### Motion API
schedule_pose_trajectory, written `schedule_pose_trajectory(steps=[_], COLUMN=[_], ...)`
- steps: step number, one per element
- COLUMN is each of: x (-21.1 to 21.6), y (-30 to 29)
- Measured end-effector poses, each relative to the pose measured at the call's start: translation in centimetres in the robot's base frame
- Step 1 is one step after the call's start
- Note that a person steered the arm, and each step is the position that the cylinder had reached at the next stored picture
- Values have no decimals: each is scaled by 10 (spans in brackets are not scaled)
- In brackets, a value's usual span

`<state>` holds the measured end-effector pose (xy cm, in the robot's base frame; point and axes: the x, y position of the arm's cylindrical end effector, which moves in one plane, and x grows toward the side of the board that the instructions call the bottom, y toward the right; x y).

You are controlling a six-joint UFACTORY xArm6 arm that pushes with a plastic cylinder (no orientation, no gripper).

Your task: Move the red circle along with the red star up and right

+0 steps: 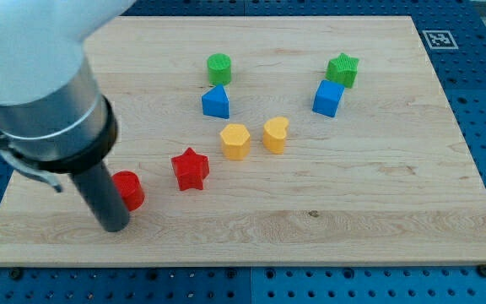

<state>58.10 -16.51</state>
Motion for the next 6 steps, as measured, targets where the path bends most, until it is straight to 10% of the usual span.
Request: schedule_pose_trajectory(steps=[2, 6], x=[-19, -38], y=[-35, 75])
